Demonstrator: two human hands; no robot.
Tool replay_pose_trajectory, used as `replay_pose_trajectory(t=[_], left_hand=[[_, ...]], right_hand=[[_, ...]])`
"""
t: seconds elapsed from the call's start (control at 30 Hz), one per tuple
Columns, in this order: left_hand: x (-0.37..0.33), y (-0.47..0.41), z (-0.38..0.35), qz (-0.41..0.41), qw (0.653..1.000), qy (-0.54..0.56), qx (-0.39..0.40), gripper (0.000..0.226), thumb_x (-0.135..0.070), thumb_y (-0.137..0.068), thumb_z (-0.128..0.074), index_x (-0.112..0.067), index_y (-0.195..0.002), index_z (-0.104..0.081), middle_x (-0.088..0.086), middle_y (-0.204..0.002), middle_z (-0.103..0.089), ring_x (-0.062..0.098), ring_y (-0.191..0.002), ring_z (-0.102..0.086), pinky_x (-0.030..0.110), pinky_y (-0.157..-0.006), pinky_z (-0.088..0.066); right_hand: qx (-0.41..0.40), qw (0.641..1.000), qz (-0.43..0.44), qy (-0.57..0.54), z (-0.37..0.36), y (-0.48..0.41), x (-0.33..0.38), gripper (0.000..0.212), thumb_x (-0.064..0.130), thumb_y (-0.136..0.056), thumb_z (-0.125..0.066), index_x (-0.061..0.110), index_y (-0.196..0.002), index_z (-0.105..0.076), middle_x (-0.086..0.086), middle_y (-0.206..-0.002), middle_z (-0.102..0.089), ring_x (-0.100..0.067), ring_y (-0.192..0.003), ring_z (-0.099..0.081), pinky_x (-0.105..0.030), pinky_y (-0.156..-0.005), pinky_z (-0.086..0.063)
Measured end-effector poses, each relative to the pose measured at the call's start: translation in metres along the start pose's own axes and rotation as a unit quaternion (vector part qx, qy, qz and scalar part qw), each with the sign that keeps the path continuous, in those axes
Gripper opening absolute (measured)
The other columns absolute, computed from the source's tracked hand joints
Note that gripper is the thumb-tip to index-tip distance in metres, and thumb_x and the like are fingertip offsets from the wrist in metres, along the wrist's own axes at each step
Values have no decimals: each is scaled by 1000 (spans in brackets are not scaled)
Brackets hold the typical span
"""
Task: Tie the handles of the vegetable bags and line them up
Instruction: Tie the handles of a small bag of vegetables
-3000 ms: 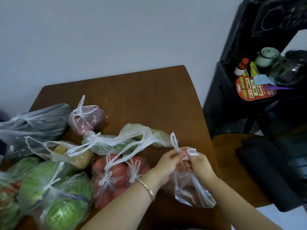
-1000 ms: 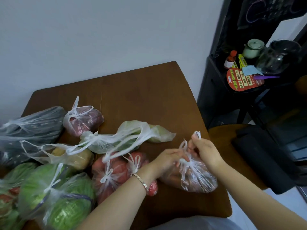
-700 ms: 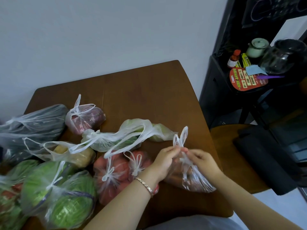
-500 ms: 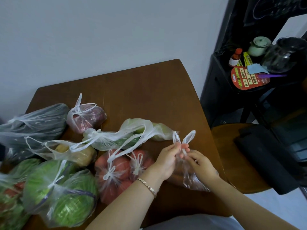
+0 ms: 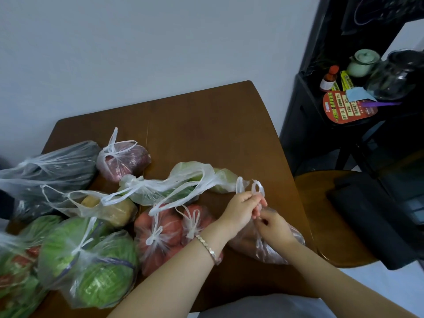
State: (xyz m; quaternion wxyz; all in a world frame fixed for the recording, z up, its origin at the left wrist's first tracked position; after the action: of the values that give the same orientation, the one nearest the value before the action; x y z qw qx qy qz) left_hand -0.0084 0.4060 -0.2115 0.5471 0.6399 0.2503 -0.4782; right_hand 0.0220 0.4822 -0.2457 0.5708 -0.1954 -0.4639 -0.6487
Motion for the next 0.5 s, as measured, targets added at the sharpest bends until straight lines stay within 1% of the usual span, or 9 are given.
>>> replay_pose_trajectory(t=[0.07,0.1,0.17,0.2,0.27,0.3,0.37,0.43,0.5], left_hand=[[-1,-4,-5,14,999,-31,39,30,-17,-96,-43,-13,-72,-61,-3,-56,-51,4,-51,-49,14,-56,-41],[-3,-5,-6,7,998,-47,37,24,-17,-95,-43,-14,-79,-62,-2,-60,-55,4,-56,-52,14,-59,-44],[-6,-6,1,-22,996,-86,-13,17,-18,-95,-43,-19,-102,-58,-3,-74,-60,7,-72,-59,19,-73,-49],[-5,-4,5,-32,992,-116,-30,22,-23,-96,-41,-22,-115,-52,-3,-85,-61,10,-83,-60,24,-82,-49],[5,-1,5,-36,977,-209,-13,35,-32,-97,-36,-21,-131,-38,0,-106,-57,15,-103,-56,28,-94,-41],[15,1,4,-34,967,-252,7,38,-33,-98,-34,-19,-133,-36,2,-113,-55,16,-110,-51,28,-97,-36],[28,4,2,-49,949,-310,21,37,-32,-98,-36,-14,-130,-42,7,-121,-54,18,-116,-45,25,-99,-31],[33,5,1,-85,936,-342,9,34,-30,-97,-39,-11,-123,-51,10,-121,-56,20,-116,-44,25,-101,-31],[35,4,-2,-114,929,-353,12,32,-28,-96,-42,-12,-119,-58,9,-121,-58,22,-114,-48,21,-99,-30]], right_hand=[[13,1000,-10,-14,-3,3,-5,32,7,-85,-56,27,-60,-51,8,-58,-51,-10,-58,-51,-24,-58,-43],[15,999,-22,-43,-3,4,-8,31,11,-86,-57,26,-59,-53,7,-56,-52,-9,-55,-50,-21,-56,-41],[11,992,-50,-120,-4,4,-11,32,17,-88,-57,18,-56,-55,3,-53,-51,-10,-51,-47,-22,-55,-39],[9,985,-70,-155,-4,4,-13,32,19,-88,-56,13,-57,-55,1,-52,-49,-11,-50,-45,-23,-54,-38],[4,973,-101,-207,-5,5,-17,29,20,-89,-55,7,-63,-57,-2,-52,-48,-11,-49,-44,-23,-53,-37],[3,970,-110,-218,-5,5,-20,28,19,-89,-54,5,-65,-58,-2,-53,-49,-10,-49,-45,-22,-52,-37],[6,967,-115,-226,-4,7,-21,27,17,-90,-53,6,-67,-60,2,-50,-51,-4,-44,-45,-17,-47,-37],[1,962,-120,-245,-1,8,-22,28,14,-90,-52,9,-64,-62,6,-45,-52,-2,-41,-45,-16,-45,-37],[-17,953,-131,-272,4,9,-26,29,14,-90,-53,11,-64,-64,4,-46,-54,-4,-43,-47,-16,-46,-39]])
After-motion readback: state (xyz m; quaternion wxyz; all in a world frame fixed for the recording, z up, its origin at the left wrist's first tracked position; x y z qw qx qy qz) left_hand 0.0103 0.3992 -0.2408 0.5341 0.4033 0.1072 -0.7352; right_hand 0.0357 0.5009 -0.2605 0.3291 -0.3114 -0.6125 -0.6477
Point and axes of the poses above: each hand's wrist, its own y-axis away from the middle knuckle, its own z-axis out of the back of the hand, x = y × z, the point moved 8 cm from there along -y, towards the middle knuckle
